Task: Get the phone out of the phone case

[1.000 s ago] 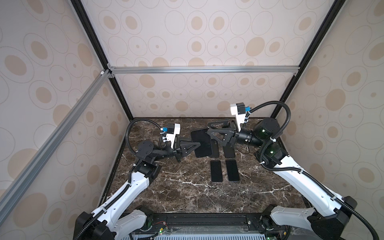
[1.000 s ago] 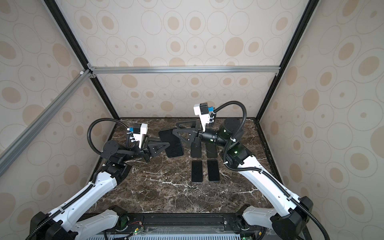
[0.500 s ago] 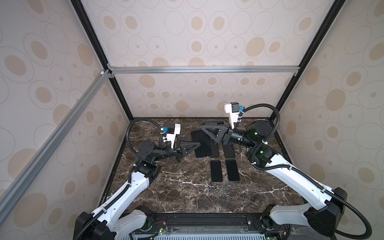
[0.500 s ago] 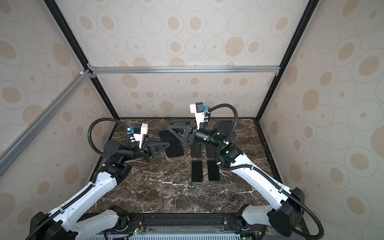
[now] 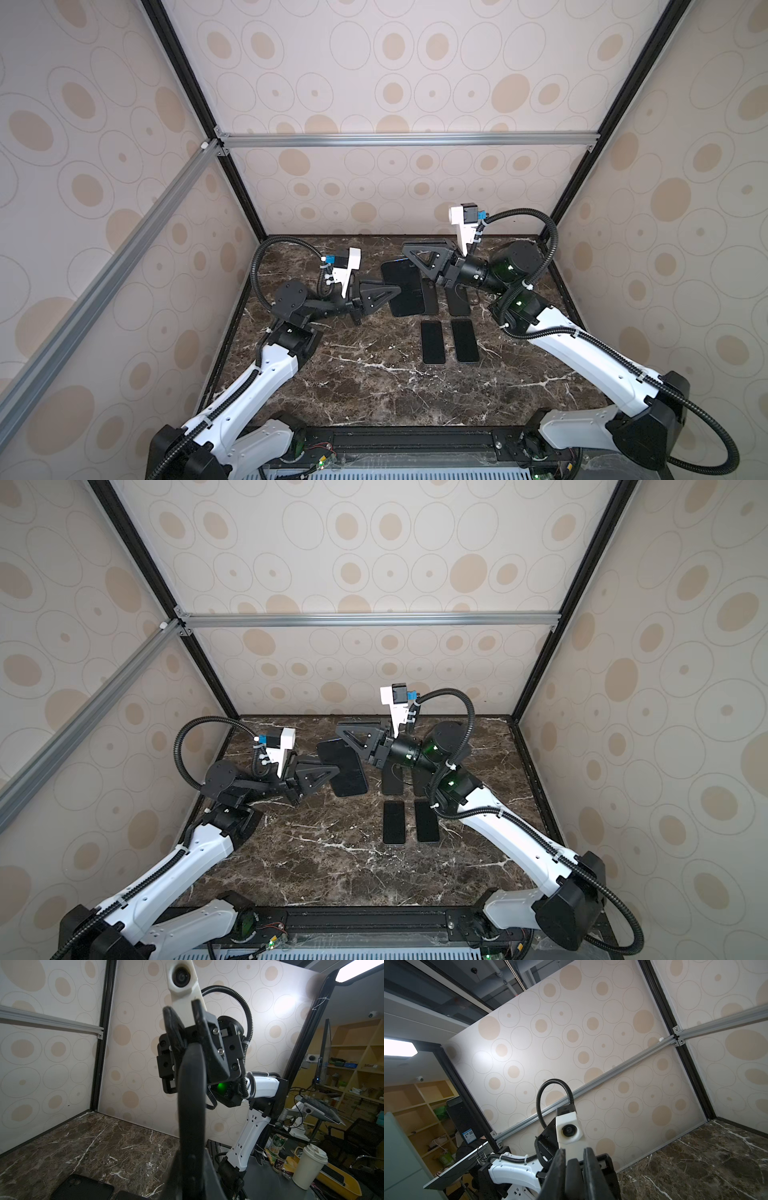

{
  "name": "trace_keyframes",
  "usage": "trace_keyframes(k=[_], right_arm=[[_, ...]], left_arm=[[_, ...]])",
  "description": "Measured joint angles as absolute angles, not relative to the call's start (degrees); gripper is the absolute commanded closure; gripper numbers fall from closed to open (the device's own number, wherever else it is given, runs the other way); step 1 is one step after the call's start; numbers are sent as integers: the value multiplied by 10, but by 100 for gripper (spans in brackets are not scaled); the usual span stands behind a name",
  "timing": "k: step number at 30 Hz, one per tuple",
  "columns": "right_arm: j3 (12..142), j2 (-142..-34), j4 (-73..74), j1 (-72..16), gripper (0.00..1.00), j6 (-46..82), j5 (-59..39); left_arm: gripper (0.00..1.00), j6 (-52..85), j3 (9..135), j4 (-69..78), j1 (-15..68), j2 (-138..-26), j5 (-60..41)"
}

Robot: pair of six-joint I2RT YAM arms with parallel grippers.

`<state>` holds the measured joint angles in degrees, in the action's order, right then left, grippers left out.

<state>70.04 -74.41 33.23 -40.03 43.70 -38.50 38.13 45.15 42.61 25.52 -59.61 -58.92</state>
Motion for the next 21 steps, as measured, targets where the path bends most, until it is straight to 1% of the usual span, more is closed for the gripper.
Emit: trace_keyframes(k=[1, 3, 21], right_arm=[[700, -745, 335, -401, 98, 438, -386], [700, -745, 340, -402, 100, 444, -388], [700, -787, 454, -402, 100, 616, -438]], left_arm=[[100, 381, 451, 426, 255, -595, -589], [100, 381, 451, 426, 255, -592, -589], [100, 326, 446, 380, 255, -552, -570]])
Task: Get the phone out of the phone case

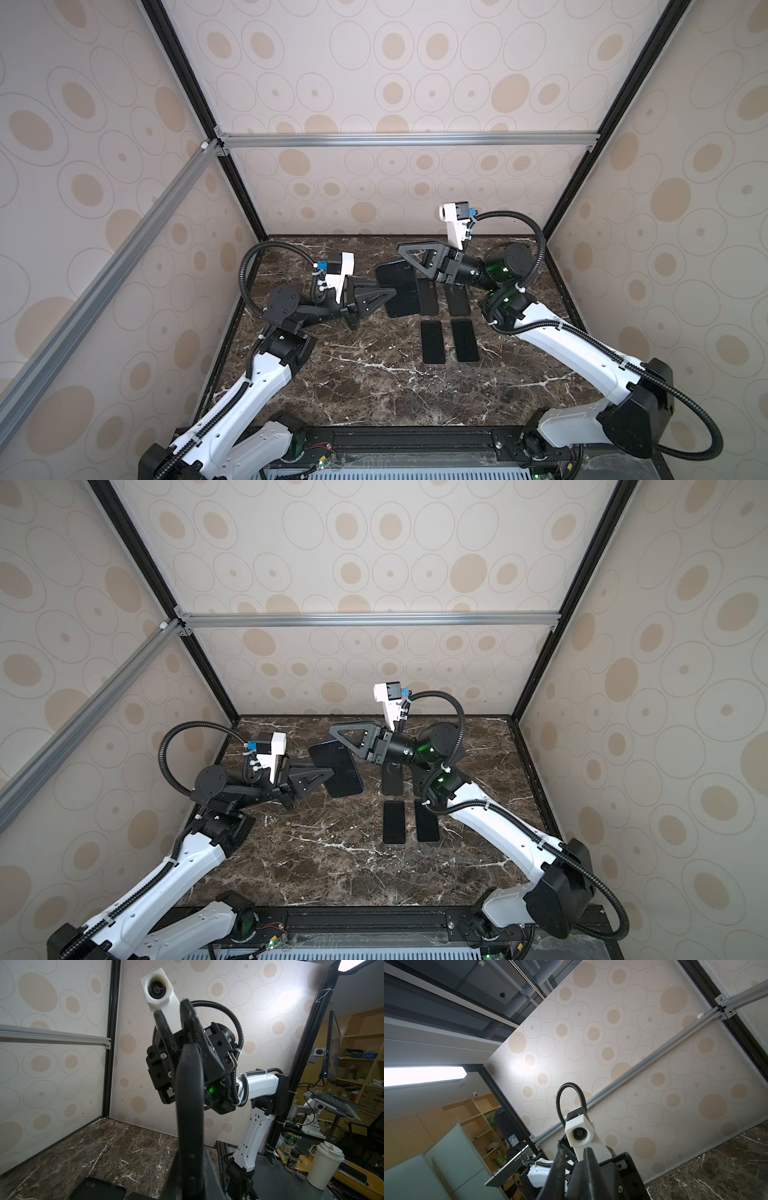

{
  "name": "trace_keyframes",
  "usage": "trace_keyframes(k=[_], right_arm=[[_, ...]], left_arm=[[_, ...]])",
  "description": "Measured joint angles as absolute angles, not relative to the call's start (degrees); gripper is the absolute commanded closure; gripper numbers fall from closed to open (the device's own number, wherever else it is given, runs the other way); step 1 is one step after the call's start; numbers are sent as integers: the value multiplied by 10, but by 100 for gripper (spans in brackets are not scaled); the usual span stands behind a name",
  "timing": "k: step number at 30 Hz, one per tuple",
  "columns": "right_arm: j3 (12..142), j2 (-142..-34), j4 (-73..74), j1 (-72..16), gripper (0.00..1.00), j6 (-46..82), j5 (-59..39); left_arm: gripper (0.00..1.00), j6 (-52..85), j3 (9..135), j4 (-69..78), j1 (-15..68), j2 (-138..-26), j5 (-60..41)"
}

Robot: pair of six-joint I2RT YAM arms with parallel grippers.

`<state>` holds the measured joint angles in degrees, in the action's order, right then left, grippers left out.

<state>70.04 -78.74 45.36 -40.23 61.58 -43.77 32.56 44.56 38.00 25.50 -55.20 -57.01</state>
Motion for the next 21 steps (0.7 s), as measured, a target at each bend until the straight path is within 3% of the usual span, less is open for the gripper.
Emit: trace_keyframes(k=[21], right_arm=[[716, -796, 473, -401, 100, 683, -465]], left_arm=[[100, 271, 472, 351, 254, -556, -589]])
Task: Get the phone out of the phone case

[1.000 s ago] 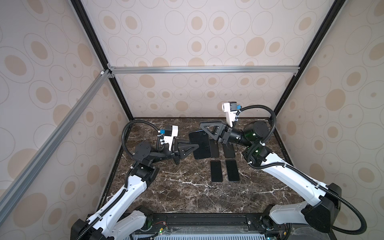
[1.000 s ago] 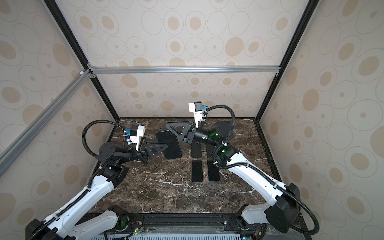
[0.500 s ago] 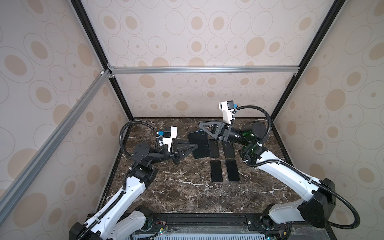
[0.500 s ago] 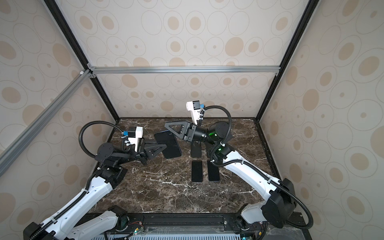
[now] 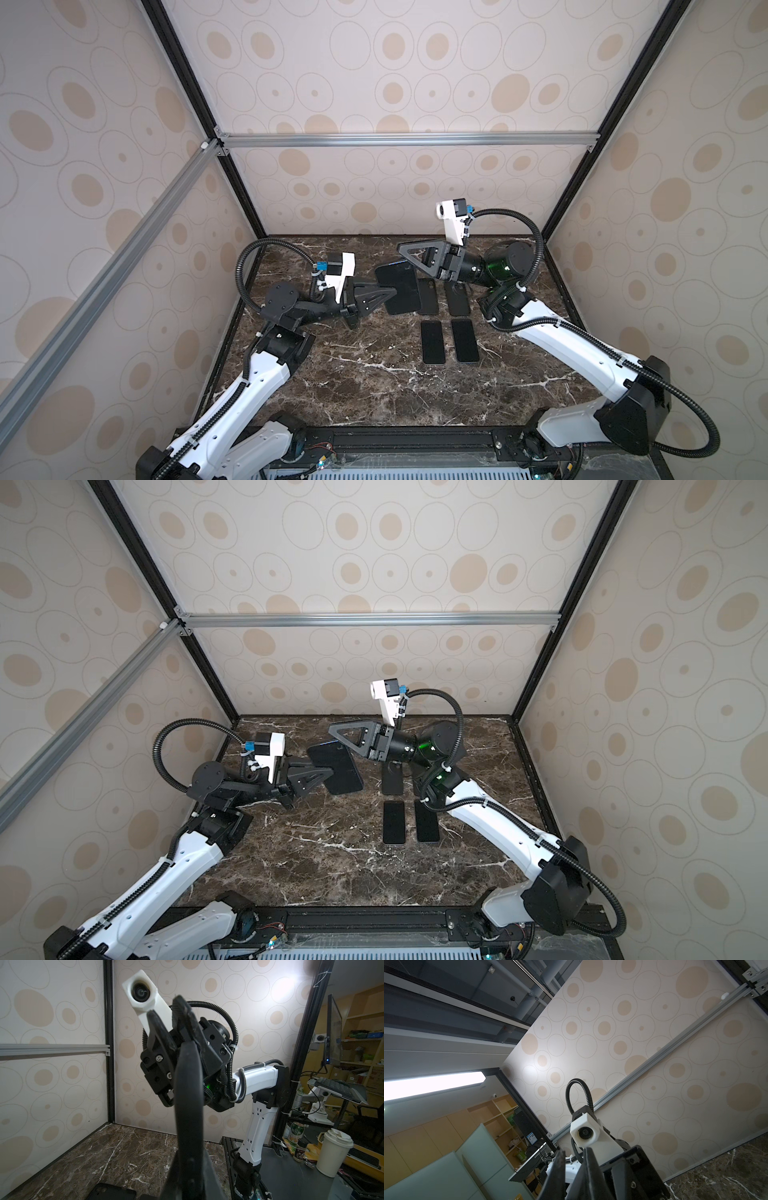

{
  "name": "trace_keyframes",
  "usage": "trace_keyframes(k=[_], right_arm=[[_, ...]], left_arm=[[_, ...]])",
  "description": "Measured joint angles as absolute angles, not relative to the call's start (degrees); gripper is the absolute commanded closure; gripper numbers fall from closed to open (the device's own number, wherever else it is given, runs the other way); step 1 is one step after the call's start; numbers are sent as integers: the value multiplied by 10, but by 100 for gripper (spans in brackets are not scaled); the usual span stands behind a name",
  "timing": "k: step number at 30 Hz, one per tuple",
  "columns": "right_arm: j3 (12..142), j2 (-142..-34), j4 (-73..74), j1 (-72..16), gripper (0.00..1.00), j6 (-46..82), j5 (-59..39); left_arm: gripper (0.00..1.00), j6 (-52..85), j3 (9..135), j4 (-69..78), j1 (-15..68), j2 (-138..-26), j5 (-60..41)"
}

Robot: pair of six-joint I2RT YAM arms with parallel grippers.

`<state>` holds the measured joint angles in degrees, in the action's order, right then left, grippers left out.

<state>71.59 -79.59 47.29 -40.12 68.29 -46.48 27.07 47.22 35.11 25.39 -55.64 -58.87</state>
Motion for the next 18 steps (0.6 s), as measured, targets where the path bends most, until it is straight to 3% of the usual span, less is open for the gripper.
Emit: trace_keyframes(k=[18], right_arm=[[731, -790, 416, -397, 100, 689, -463]], left_arm=[[100, 242, 506, 376, 228, -611, -667]])
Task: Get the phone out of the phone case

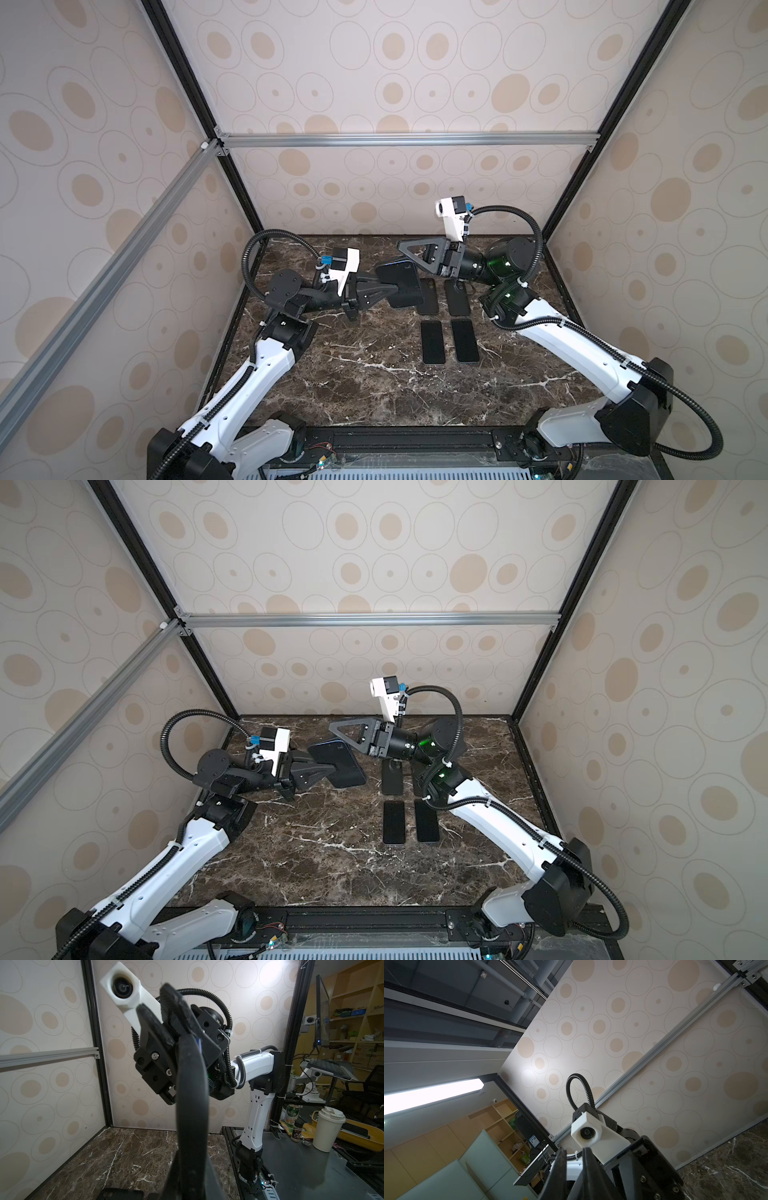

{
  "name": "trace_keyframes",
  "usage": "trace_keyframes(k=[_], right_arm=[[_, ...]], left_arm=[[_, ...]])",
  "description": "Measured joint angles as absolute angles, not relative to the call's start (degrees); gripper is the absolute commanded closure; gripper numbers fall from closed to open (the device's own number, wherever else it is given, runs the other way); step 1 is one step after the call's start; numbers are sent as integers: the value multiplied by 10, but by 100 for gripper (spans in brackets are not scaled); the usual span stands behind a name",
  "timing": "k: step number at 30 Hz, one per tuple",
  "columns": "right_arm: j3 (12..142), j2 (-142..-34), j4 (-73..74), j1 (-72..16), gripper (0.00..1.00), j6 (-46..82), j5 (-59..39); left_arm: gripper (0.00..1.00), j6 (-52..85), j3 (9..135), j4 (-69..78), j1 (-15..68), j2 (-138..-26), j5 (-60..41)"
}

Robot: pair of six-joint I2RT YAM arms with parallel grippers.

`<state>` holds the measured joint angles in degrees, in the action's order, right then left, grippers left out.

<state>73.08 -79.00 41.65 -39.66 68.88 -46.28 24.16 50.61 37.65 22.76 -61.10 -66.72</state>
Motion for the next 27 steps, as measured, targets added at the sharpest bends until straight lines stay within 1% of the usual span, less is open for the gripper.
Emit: trace_keyframes(k=[12, 27], right_arm=[[750, -775, 327, -394, 100, 614, -462], [767, -786, 306, -394, 100, 602, -460]], left_arm=[[100, 277, 506, 394, 225, -617, -688], [100, 324, 506, 415, 222, -617, -694]])
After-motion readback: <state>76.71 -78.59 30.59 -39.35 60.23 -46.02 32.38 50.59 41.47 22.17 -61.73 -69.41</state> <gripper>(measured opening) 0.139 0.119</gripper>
